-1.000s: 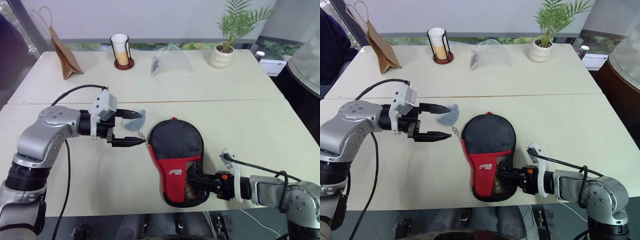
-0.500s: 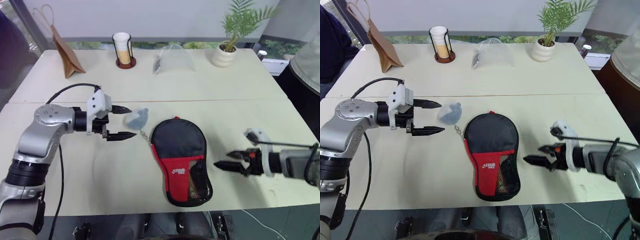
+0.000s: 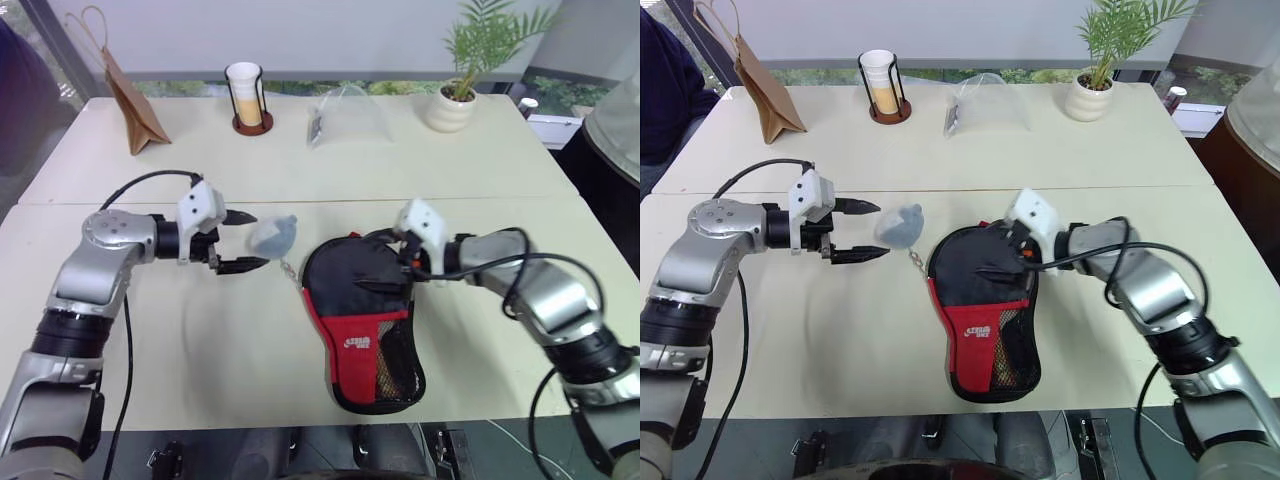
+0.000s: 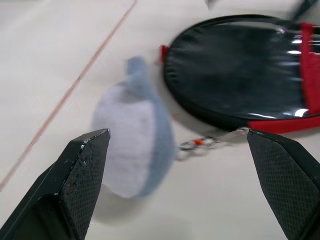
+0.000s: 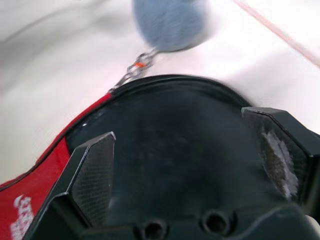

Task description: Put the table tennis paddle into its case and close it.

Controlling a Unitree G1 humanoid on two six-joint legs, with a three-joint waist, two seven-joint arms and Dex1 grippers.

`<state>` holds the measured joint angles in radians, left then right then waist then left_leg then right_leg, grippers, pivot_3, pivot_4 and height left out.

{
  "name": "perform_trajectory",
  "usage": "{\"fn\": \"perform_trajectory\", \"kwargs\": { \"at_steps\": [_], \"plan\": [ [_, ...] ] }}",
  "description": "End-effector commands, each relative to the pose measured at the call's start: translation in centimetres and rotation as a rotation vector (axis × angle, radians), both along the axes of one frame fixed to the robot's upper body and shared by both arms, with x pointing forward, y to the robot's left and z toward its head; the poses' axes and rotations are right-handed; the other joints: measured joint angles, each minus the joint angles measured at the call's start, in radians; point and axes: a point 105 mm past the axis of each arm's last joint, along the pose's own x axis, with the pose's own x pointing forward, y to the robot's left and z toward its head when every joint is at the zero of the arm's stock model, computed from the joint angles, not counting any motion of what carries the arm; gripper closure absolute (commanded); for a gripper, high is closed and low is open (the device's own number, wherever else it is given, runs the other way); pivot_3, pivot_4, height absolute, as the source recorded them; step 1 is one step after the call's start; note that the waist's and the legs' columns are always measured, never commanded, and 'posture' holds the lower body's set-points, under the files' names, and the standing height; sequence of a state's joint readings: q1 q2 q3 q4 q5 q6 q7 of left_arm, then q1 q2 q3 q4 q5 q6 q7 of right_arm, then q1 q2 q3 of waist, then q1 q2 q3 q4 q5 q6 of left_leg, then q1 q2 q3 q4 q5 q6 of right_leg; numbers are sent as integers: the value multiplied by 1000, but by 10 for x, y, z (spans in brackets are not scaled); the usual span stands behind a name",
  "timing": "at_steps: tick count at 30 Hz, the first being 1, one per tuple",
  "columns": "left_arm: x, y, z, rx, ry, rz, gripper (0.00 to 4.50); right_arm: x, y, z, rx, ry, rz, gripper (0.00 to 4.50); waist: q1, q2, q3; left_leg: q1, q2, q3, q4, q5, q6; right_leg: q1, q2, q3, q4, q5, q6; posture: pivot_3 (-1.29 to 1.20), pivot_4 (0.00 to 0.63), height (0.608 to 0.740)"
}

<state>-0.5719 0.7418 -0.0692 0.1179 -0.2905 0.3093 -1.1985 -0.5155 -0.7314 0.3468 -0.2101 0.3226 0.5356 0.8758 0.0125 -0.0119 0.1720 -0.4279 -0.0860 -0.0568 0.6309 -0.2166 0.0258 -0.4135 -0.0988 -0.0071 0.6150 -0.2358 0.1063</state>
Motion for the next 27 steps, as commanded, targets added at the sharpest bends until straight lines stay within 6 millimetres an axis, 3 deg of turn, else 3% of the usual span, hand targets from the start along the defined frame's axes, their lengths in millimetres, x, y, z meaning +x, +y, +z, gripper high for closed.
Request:
{"fn": "perform_trajectory", "kwargs": {
  "at_steps": [1,6,9,23,25,27],
  "plan": [
    [5,-2,3,43,-57,-11,12,0,4,-8,-21,-29,39,34,0,0,0,0,0,0,0,0,0,0,0,0,0,0,0,0,150,734],
    [11,-4,-8,96,-84,-16,12,-2,-1,-51,-104,44,28,34,-1,0,0,1,0,0,0,0,0,-1,0,0,4,0,0,0,150,734],
    [16,-6,-13,119,-106,-10,12,-2,-2,-64,-127,63,24,34,-2,0,-1,2,0,0,-1,0,-1,0,1,0,5,0,0,0,150,734],
    [51,-18,-38,136,-108,89,12,-4,0,-69,-140,78,38,34,-4,-2,-3,13,1,-1,-1,0,-1,5,2,0,6,0,1,0,150,734],
    [57,-19,-38,124,-109,112,555,-6,2,-69,-138,80,40,0,-3,-2,-3,13,1,-1,-1,0,-1,5,2,0,6,0,1,0,150,734],
    [62,-21,-38,114,-111,118,1436,-7,3,-70,-137,81,41,0,-3,-2,-3,13,1,-1,-1,0,-1,5,2,0,6,0,1,0,150,734]
  ]
}}
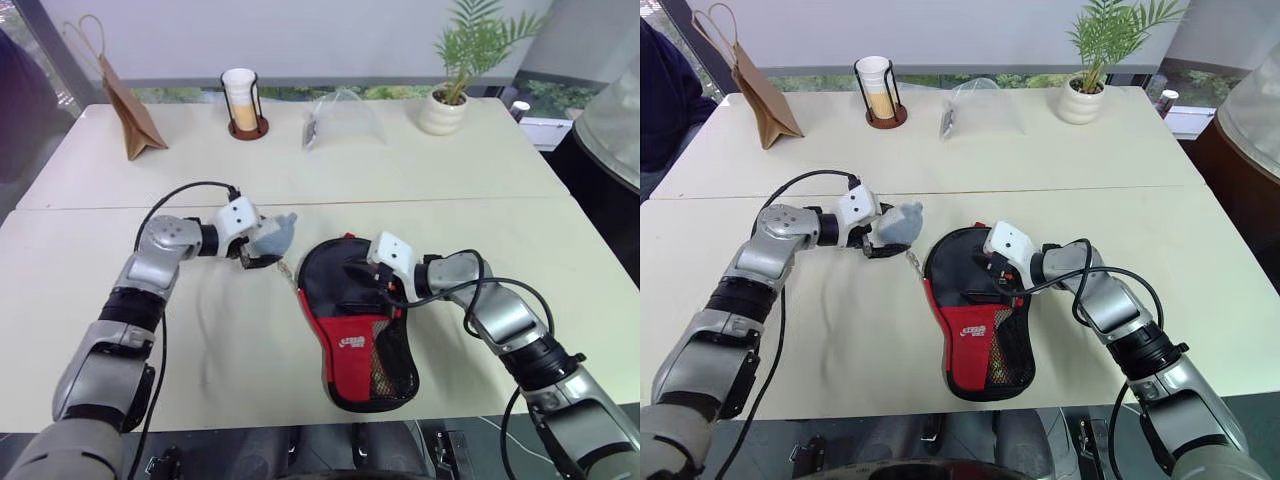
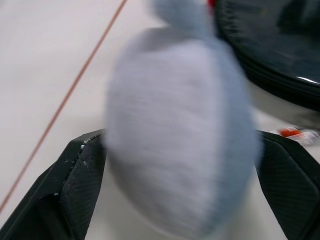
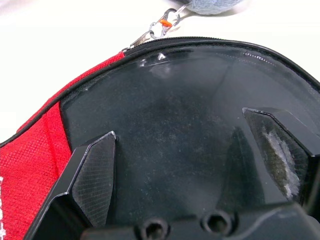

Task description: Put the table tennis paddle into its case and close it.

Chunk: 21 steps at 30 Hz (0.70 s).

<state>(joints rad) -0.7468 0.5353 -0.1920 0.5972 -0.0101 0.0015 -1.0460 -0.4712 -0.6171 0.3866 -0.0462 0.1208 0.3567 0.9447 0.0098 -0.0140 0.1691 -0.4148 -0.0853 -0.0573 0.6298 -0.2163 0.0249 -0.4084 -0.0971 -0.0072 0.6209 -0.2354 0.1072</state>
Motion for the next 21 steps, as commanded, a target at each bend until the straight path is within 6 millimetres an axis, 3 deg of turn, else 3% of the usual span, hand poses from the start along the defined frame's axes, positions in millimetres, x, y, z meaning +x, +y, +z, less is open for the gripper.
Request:
{"fn": "perform_trajectory", "kwargs": {
  "at_steps": [1,6,13,21],
  "plan": [
    [11,-5,14,-19,-59,12,1893,-12,-2,-30,-72,88,-9,0,0,0,0,0,0,0,0,0,0,0,0,0,0,0,0,0,150,734],
    [21,-16,19,-39,-49,-8,4267,-17,0,-33,-74,101,-7,0,1,-1,0,0,0,0,0,0,0,0,0,0,1,0,0,0,150,734],
    [58,-57,45,-23,-161,68,4391,-27,2,-49,-130,170,-33,0,2,-4,-1,0,-1,0,1,0,0,3,1,-2,2,0,2,0,150,734],
    [64,-126,77,-102,-259,77,4391,-32,12,-59,-135,218,-107,0,-17,-5,-2,0,-1,-1,1,0,0,2,1,-2,8,-2,5,0,150,734]
  ]
}}
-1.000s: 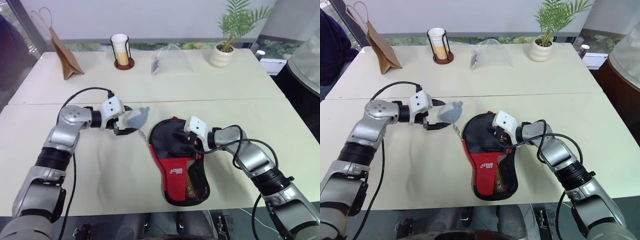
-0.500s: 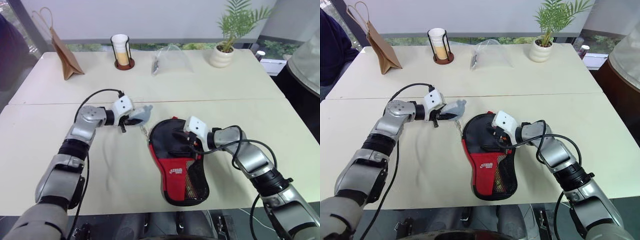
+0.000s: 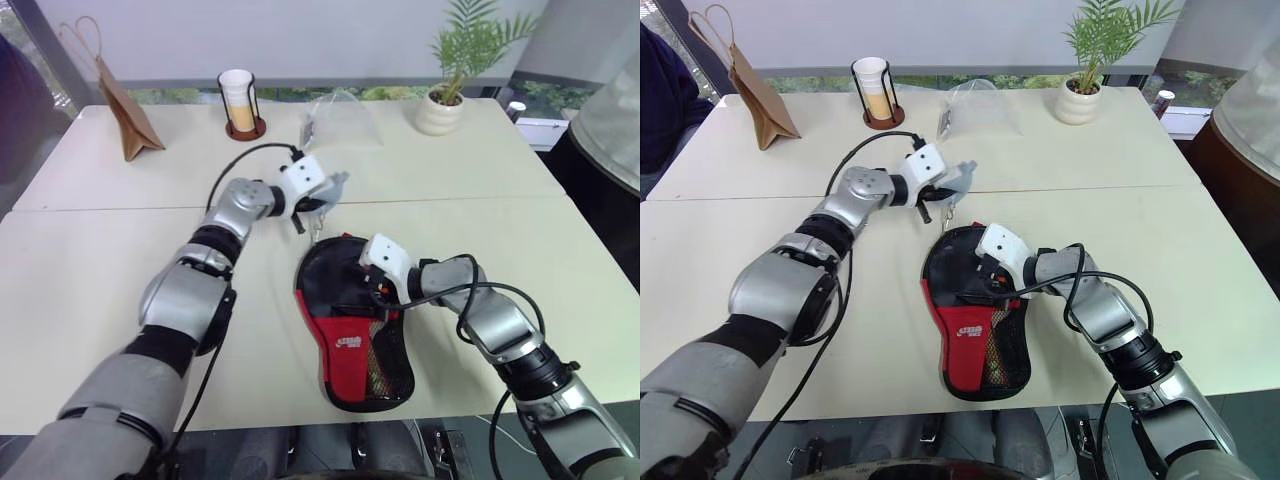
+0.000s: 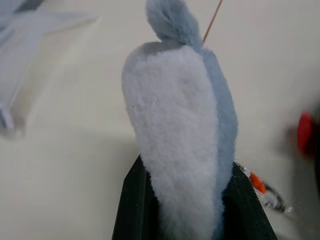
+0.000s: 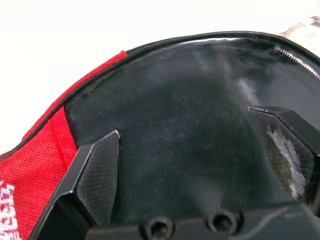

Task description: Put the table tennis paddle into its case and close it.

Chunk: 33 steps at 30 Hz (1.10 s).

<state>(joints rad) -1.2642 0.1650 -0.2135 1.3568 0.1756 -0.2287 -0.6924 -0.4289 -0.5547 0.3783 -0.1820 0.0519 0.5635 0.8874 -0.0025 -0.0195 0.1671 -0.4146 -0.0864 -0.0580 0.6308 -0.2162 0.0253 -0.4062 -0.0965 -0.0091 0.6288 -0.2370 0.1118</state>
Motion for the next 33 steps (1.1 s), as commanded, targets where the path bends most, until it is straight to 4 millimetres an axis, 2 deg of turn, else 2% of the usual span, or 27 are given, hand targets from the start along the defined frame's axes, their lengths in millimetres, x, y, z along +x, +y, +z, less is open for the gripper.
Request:
{"fn": "perform_trajectory", "kwargs": {
  "at_steps": [1,5,10,16,19,21,22,27,28,33],
  "plan": [
    [3,-32,48,-112,-124,-13,4391,-24,2,-57,-116,184,-26,0,-7,0,0,0,0,0,0,0,0,0,0,0,0,0,0,0,150,734],
    [-7,-70,61,-255,-69,-59,4391,-29,4,-58,-109,193,-47,0,-10,0,0,1,0,-1,0,0,0,1,1,0,1,-1,1,0,150,734],
    [-28,-107,59,-339,39,-181,4391,-34,2,-59,-103,202,-74,0,-10,0,0,1,0,-1,0,0,0,1,1,-1,1,-1,1,0,150,734],
    [-42,-126,53,-385,117,-244,4391,-39,3,-60,-99,213,-83,0,-8,0,0,1,0,-1,0,0,0,1,1,-1,1,-1,2,0,150,734],
    [-48,-129,46,-385,189,-284,4391,-40,2,-61,-100,216,-88,0,-9,0,0,1,-1,-1,0,0,0,1,1,-1,1,-2,3,0,150,734],
    [-51,-127,36,-362,246,-297,3365,-39,1,-62,-102,215,-92,0,-9,0,0,1,-1,-1,0,0,0,1,1,-1,1,-2,3,0,150,734],
    [-52,-126,32,-348,272,-308,3061,-38,1,-62,-103,215,-94,0,-9,1,-1,1,-1,-1,0,0,0,2,1,-1,1,-2,3,0,150,734],
    [-53,-115,17,-259,286,-323,338,-37,-2,-60,-95,222,-101,0,-10,1,-1,3,-1,-1,-1,0,0,3,1,-1,1,-2,3,0,150,734],
    [-52,-112,15,-246,289,-327,38,-37,-1,-56,-82,222,-97,0,-10,1,-1,3,-1,-1,-1,0,0,3,1,-1,1,-2,3,0,150,734],
    [-46,-97,19,-268,321,-308,38,-32,-4,-38,-60,177,-100,0,-9,1,-1,3,-1,-1,-1,0,0,3,0,-1,0,-3,3,0,150,734]
  ]
}}
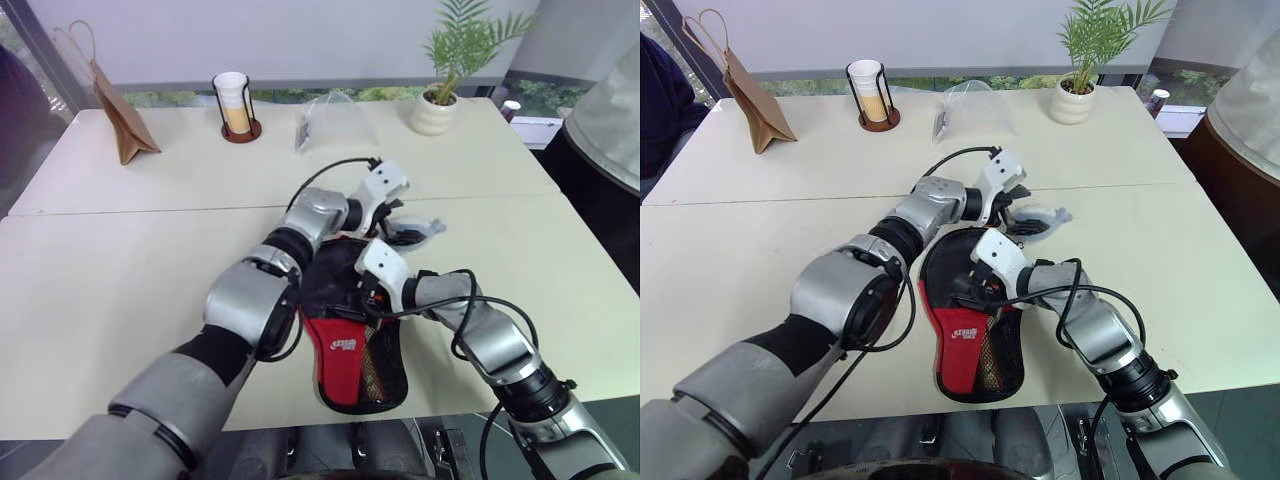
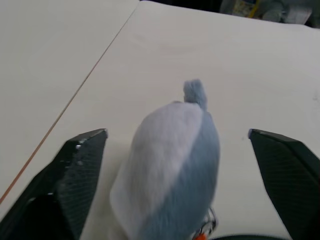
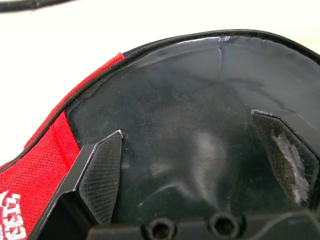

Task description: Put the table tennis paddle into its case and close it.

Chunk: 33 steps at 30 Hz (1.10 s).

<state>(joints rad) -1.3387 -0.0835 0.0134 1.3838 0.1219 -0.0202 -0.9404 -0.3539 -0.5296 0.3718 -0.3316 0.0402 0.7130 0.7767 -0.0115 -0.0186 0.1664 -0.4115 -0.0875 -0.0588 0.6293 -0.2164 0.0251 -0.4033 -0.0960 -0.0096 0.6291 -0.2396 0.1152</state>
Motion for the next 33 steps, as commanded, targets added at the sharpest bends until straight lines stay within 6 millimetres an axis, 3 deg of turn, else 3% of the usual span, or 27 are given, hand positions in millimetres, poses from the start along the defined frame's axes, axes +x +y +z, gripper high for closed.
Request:
{"fn": "perform_trajectory", "kwargs": {
  "at_steps": [1,6,8,12,19,24,29,33],
  "plan": [
    [6,6,23,-57,-17,4,38,-19,-8,-31,-61,160,6,0,1,0,0,0,0,0,0,0,0,0,0,0,0,0,0,0,150,734],
    [15,24,45,-126,-31,26,38,-13,-11,-8,-44,97,6,0,2,-1,1,-1,-2,0,0,0,0,0,-2,0,0,-1,1,0,150,734],
    [19,42,54,-111,-75,12,38,-10,-11,10,-21,57,15,0,3,-1,1,-2,-2,0,1,0,0,-1,-2,0,0,0,1,0,150,734],
    [18,67,53,-69,-102,-42,38,1,-12,42,24,-7,12,0,1,0,1,-7,-2,0,2,0,0,-6,-2,0,1,0,1,0,150,734],
    [-21,104,29,-24,-53,-308,38,22,-34,110,39,-146,-13,0,2,0,2,-14,-2,0,2,0,0,-13,-2,1,1,1,-1,0,150,734],
    [-55,109,17,-24,-60,-376,38,35,-55,141,-9,-242,-27,0,2,1,3,-19,-2,1,2,0,0,-17,-4,4,1,2,-2,0,150,734],
    [-85,100,0,8,-73,-407,38,63,-83,145,-143,-313,-45,0,3,1,3,-19,-2,1,3,1,0,-17,-5,4,1,3,-4,0,150,734],
    [-95,95,-13,24,-62,-385,38,90,-108,138,-359,-375,-25,0,-1,2,3,-18,-2,2,3,1,-1,-17,-5,4,1,3,-4,0,150,734]
  ]
}}
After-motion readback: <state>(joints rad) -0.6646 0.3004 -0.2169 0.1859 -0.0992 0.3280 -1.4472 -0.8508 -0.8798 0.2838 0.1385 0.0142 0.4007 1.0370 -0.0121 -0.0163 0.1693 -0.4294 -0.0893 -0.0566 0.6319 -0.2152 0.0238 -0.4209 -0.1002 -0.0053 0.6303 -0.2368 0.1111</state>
